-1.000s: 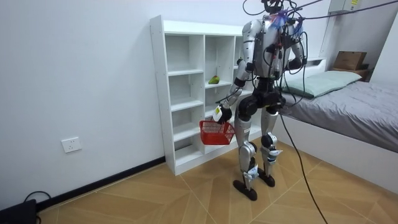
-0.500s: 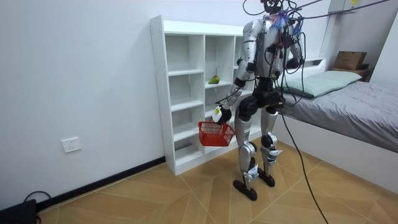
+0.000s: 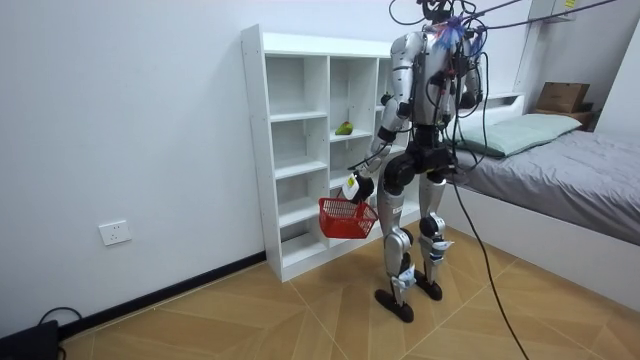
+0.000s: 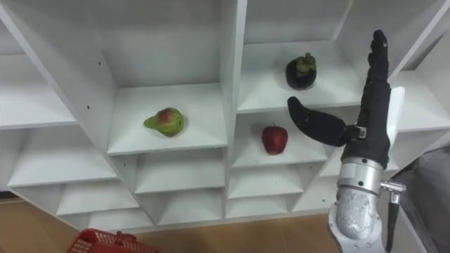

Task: Collect fruits from the closet

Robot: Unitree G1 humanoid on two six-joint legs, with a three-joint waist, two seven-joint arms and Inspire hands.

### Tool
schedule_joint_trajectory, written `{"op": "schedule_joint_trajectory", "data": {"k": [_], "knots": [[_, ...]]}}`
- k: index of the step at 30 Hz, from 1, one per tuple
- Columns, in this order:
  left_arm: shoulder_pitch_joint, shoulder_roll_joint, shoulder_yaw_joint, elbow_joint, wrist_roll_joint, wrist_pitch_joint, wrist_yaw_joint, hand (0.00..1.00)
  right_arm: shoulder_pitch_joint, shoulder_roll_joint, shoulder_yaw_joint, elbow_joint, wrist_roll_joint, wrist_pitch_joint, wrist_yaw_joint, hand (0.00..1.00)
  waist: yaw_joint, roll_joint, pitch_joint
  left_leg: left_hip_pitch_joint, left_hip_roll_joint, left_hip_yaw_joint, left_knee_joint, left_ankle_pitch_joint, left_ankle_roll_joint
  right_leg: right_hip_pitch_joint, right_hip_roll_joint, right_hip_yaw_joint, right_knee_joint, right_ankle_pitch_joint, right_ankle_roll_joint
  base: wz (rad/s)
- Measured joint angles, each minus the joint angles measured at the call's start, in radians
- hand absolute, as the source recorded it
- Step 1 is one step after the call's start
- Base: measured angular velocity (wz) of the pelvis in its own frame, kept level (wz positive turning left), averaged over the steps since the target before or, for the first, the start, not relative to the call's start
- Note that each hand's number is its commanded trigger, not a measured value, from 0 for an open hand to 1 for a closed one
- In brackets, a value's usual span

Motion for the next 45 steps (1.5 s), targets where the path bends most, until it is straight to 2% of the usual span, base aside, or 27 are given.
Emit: {"op": "schedule_joint_trajectory", "data": {"k": [3, 5, 11, 27, 35, 39, 42, 45], "knots": [[0.000, 0.000, 0.000, -0.005, 0.000, 0.006, -0.008, 1.00, -0.005, 0.000, 0.000, 0.000, 0.000, 0.000, 0.007, 0.00, 0.000, -0.001, -0.0008, 0.002, -0.002, -0.013, 0.001, 0.001, 0.001, 0.010, -0.003, -0.012, -0.005, -0.001, 0.001, 0.13], [0.001, 0.000, 0.002, -0.007, 0.001, 0.007, -0.009, 1.00, -0.008, 0.000, -0.002, 0.000, 0.000, 0.000, 0.021, 0.00, 0.003, -0.004, -0.0043, 0.002, -0.003, -0.019, 0.001, 0.001, 0.001, 0.017, -0.002, -0.016, -0.013, -0.001, 0.001, 0.08], [0.006, 0.000, 0.009, -0.007, 0.000, 0.007, -0.023, 1.00, -0.029, -0.003, -0.012, 0.007, 0.019, 0.000, 0.043, 0.00, 0.005, -0.003, -0.0038, 0.007, -0.003, -0.034, 0.001, 0.001, 0.001, 0.026, -0.002, -0.024, -0.015, -0.001, 0.001, 0.05], [0.004, -0.001, 0.033, -0.006, 0.001, 0.008, -0.055, 1.00, -0.156, -0.007, -0.023, 0.199, 0.028, 0.005, 0.064, 0.00, 0.006, -0.009, -0.0070, 0.006, -0.003, -0.038, 0.008, 0.001, 0.001, 0.033, -0.003, -0.033, -0.012, 0.000, 0.001, 0.00], [0.005, -0.002, 0.053, -0.005, 0.019, 0.034, -0.055, 1.00, -0.180, -0.042, -0.028, 0.234, 0.035, 0.027, 0.078, 0.00, 0.008, -0.014, -0.0050, 0.006, -0.003, -0.043, 0.009, 0.000, 0.001, 0.041, -0.004, -0.040, -0.012, 0.000, 0.001, 0.00], [0.000, -0.002, 0.056, -0.006, 0.044, 0.050, -0.056, 1.00, -0.184, -0.042, -0.053, 0.278, 0.055, 0.052, 0.101, 0.00, 0.010, -0.016, -0.0046, 0.007, -0.003, -0.044, 0.009, 0.000, 0.001, 0.041, -0.004, -0.040, -0.013, 0.000, 0.001, 0.01], [0.004, -0.002, 0.077, -0.018, 0.081, 0.070, -0.065, 1.00, -0.192, -0.042, -0.057, 0.281, 0.057, 0.085, 0.123, 0.00, 0.012, -0.016, -0.0046, 0.003, -0.003, -0.044, 0.008, 0.000, 0.001, 0.035, -0.003, -0.038, -0.013, 0.000, 0.001, 0.00], [0.006, -0.002, 0.085, -0.047, 0.089, 0.088, -0.065, 1.00, -0.203, -0.044, -0.057, 0.287, 0.057, 0.099, 0.124, 0.00, 0.013, -0.021, -0.0079, -0.005, -0.003, -0.044, 0.011, 0.000, 0.001, 0.027, -0.003, -0.039, -0.012, 0.000, 0.000, 0.00]]}}
